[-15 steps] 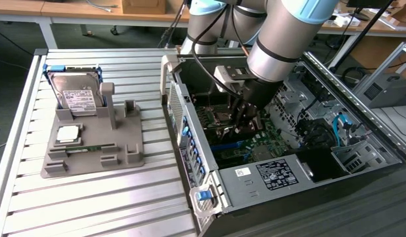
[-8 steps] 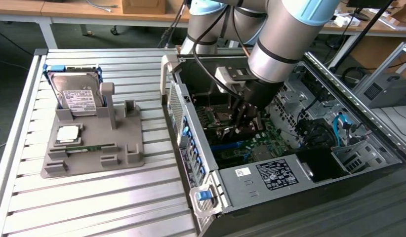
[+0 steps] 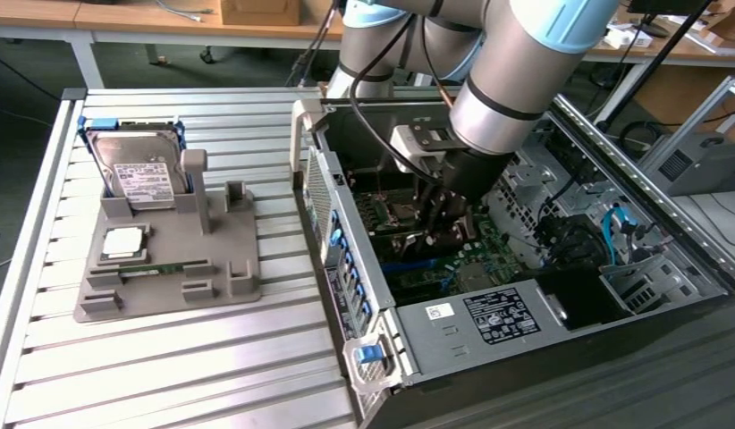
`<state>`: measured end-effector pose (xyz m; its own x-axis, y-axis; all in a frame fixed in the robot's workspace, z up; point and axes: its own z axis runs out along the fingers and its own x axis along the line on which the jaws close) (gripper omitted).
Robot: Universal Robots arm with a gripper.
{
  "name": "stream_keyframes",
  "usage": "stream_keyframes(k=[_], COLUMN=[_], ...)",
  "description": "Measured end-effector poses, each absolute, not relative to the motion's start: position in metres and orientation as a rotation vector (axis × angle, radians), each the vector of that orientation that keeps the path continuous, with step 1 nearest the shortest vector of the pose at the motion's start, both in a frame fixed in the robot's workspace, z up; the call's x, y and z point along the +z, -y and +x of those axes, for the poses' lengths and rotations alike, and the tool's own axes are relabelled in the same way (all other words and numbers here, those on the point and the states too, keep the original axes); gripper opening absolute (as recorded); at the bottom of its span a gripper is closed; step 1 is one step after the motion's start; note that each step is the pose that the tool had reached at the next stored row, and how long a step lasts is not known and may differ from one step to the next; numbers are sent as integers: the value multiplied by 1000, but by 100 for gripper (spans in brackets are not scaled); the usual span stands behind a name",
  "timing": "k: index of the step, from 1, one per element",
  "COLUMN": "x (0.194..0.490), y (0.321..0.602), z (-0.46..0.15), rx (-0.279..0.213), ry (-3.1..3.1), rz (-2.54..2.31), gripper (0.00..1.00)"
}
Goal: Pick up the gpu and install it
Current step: 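Insert the gpu into the slot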
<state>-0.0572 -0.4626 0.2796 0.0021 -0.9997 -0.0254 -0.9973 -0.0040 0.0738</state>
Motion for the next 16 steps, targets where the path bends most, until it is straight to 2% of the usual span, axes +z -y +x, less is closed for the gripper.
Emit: stream_keyframes(k=[16], x=[275], y=[462], z=[-50], rx=[-110], ry=[2218], rz=[2174], gripper=[27])
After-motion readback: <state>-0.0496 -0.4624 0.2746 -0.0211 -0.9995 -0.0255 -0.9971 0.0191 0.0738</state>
